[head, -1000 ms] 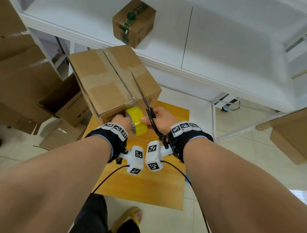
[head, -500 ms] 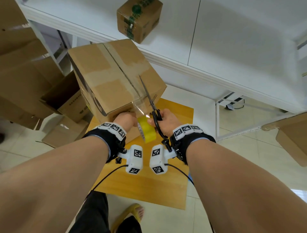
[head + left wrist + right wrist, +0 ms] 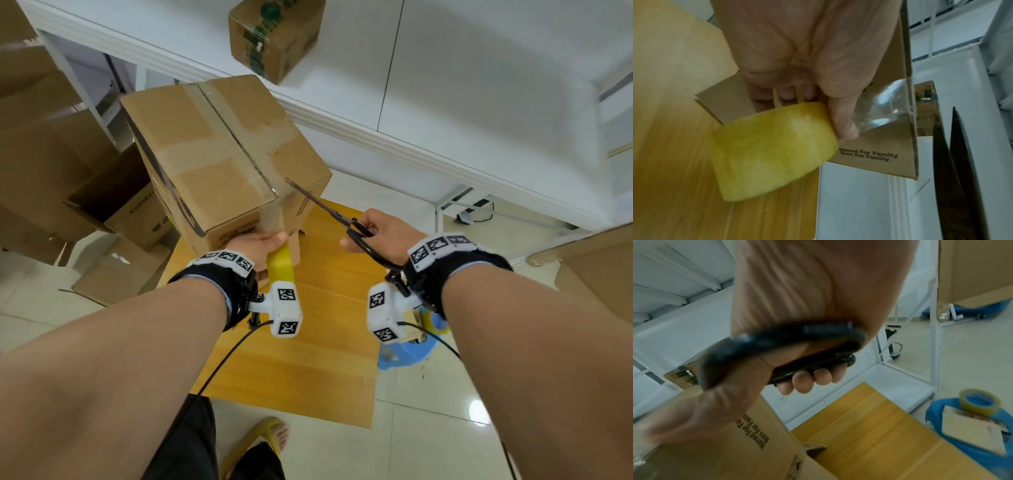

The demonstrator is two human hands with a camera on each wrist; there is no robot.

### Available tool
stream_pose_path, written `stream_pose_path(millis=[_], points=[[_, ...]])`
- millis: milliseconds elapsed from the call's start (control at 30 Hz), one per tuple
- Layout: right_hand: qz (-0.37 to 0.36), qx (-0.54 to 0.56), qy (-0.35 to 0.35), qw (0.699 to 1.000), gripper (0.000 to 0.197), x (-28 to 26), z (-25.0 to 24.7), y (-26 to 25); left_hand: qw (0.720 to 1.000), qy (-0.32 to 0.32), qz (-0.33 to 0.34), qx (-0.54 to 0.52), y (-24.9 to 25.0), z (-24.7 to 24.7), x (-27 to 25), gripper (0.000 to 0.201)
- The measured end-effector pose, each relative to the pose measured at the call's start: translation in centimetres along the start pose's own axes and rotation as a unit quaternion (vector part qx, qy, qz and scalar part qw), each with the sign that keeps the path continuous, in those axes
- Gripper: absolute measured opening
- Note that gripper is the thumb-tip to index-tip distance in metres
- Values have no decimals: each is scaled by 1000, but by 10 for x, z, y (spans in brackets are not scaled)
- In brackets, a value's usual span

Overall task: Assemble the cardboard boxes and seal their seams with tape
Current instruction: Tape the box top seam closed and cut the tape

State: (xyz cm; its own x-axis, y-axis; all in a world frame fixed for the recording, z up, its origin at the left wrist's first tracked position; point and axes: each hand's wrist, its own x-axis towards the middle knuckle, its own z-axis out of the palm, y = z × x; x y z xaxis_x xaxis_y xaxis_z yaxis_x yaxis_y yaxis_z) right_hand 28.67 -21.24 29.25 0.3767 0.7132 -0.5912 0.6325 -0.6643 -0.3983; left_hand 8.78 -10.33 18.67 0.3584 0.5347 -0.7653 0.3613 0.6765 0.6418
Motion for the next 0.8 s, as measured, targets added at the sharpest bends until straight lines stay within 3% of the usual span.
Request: stream_pose_path(millis=[267, 367, 500, 667, 800], points=[[9, -170, -77, 982, 52, -2, -19, 10, 1000, 5, 9, -24, -3, 4, 4, 22], [-1, -200, -62, 978, 58, 6, -18, 3, 1000, 4, 19, -17, -6, 2, 7, 25], [-18, -225, -55, 973, 62, 17, -16, -9, 999, 14, 12, -35, -5, 1, 8, 10], [5, -254, -85, 964, 61, 18, -29, -9, 998, 6, 37, 47, -6, -3, 6, 26], [1, -242, -86, 966, 61, 20, -29, -11, 999, -12, 26, 43, -6, 0, 9, 29]])
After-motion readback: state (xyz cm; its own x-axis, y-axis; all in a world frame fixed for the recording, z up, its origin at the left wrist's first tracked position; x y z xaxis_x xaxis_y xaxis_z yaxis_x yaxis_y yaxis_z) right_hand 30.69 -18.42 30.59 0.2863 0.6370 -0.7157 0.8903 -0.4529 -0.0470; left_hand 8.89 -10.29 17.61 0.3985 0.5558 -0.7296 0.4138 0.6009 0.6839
